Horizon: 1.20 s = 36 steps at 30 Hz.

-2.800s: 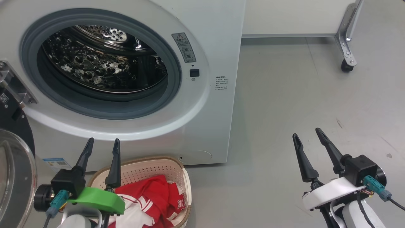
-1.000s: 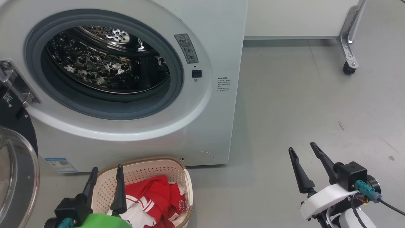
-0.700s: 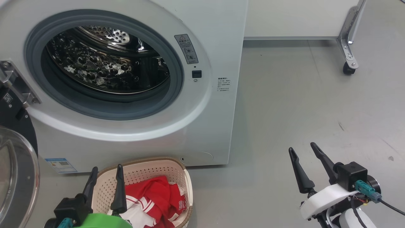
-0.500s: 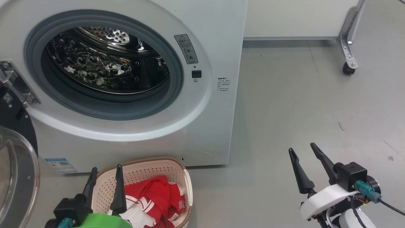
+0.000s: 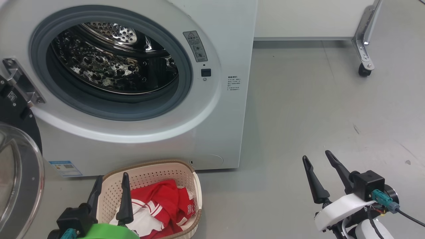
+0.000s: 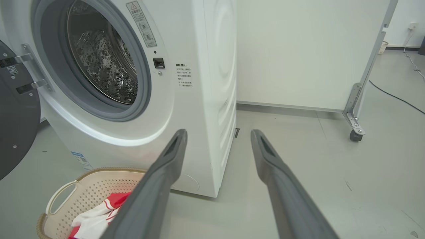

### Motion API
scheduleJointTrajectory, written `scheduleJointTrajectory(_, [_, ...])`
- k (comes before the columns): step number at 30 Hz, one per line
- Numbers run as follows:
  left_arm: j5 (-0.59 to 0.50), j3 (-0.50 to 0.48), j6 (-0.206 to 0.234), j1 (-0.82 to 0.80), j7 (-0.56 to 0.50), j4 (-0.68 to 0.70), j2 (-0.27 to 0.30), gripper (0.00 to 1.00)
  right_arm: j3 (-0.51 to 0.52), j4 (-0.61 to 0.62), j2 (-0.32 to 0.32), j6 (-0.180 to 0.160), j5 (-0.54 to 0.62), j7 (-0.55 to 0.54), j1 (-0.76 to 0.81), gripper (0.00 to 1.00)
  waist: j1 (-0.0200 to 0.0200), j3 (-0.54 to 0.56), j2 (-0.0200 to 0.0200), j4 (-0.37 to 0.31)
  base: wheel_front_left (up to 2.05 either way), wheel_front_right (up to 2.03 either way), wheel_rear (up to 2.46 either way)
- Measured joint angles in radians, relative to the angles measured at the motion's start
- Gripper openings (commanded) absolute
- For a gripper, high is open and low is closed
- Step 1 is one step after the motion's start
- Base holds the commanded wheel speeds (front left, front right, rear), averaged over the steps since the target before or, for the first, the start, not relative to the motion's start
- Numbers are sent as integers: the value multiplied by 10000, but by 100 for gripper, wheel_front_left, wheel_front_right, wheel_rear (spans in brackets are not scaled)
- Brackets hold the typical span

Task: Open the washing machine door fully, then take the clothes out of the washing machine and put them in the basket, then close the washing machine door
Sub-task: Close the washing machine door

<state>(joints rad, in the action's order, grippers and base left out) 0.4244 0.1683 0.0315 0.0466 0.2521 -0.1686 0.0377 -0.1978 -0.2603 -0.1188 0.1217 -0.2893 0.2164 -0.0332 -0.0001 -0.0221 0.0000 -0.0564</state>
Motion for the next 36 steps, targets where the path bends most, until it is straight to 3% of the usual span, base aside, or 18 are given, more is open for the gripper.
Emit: scheduleJointTrajectory(36, [-242, 178, 159, 2, 0, 138, 2, 100, -52, -109, 2, -4, -6, 2, -8, 100, 0, 29, 0, -38, -105, 105, 0])
